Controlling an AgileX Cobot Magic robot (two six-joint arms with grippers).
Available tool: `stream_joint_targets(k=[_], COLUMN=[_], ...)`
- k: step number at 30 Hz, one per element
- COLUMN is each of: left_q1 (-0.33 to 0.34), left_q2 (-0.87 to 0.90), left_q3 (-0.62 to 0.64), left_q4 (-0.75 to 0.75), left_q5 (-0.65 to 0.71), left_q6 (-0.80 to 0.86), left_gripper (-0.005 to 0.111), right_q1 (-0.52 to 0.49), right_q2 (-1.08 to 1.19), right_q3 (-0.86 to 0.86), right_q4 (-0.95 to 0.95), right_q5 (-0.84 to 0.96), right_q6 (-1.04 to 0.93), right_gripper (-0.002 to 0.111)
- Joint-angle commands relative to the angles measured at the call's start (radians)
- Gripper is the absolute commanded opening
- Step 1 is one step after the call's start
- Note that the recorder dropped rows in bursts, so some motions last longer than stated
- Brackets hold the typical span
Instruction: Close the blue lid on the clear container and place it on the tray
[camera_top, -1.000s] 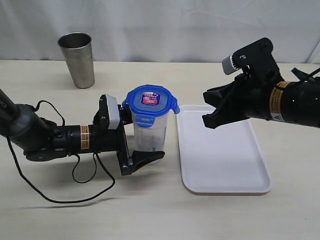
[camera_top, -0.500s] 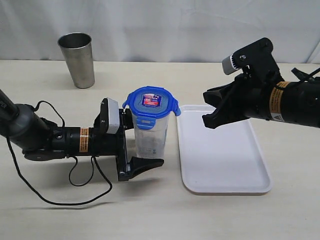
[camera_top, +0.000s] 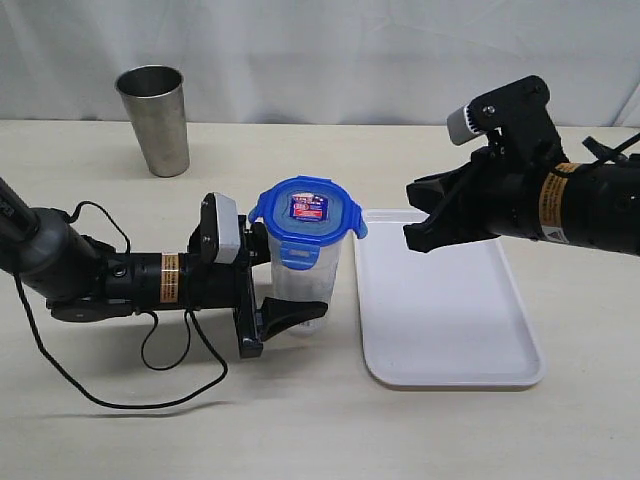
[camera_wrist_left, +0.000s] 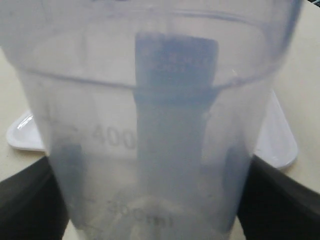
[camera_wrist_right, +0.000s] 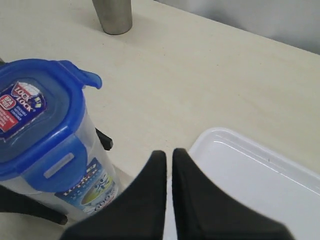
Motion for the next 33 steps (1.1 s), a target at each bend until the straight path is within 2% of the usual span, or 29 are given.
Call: stream_joint_targets(k=[1,5,7,9,10,11,12,16,19,21,23,26,27,29,33], left_q1=[-0.005,-0.005,-0.005,-0.005,-0.005,-0.005,-0.005,-0.005,-0.005,-0.005,-0.005,-0.005,-0.005,-0.005,-0.005], left_q2=[0.001,0.001,0.001,0.001,0.001,0.001,0.001,0.001,0.001,0.001,0.001,0.001,0.001,0.001,0.001], left_q3=[-0.004,-0.004,-0.004,-0.004,-0.004,-0.004,-0.004,-0.004,-0.004,-0.004,-0.004,-0.004,-0.004,-0.004,-0.004], left_q4=[-0.07,-0.116,-0.143,-0.149,-0.149,-0.149,-0.149,-0.149,-0.149,-0.149,-0.149,-0.149,-0.149,-0.149,-0.165], left_q5=[-0.008,-0.008,-0.002,0.009,0.009,0.009,0.009,0.011,0.012,0.015,0.019,0.026,0.026,0.026,0.026], left_q6=[-0.003,-0.003,-0.001,0.001,0.001,0.001,0.001,0.001,0.001,0.001,0.001,0.001,0.001,0.001,0.001], left_gripper=[0.0,0.0,0.0,0.0,0.0,0.0,0.0,0.0,0.0,0.0,0.0,0.0,0.0,0.0,0.0], right_q1=[0.0,0.0,0.0,0.0,0.0,0.0,-0.002,-0.011,0.0,0.019,0.048,0.108,0.127,0.137,0.058], right_q2=[-0.006,-0.006,-0.006,-0.006,0.003,0.008,0.032,0.13,0.185,0.194,0.196,0.208,0.217,0.242,0.291], right_q3=[0.003,-0.026,-0.067,-0.121,-0.174,-0.206,-0.279,-0.407,-0.451,-0.451,-0.451,-0.452,-0.461,-0.54,-0.709], right_q4=[-0.004,-0.004,-0.022,-0.12,-0.291,-0.388,-0.547,-0.547,-0.547,-0.547,-0.547,-0.51,-0.437,-0.122,0.623], right_q5=[0.001,-0.029,-0.044,-0.049,-0.062,-0.073,-0.12,-0.355,-0.275,-0.073,0.199,0.7,0.812,0.992,1.079], right_q6=[0.067,0.091,0.195,0.383,0.574,0.685,0.939,0.975,0.76,0.698,0.642,0.543,0.46,0.166,-0.49], right_gripper=[0.013,0.033,0.044,0.045,0.045,0.045,0.045,0.045,0.045,0.045,0.045,0.045,0.045,0.045,0.045])
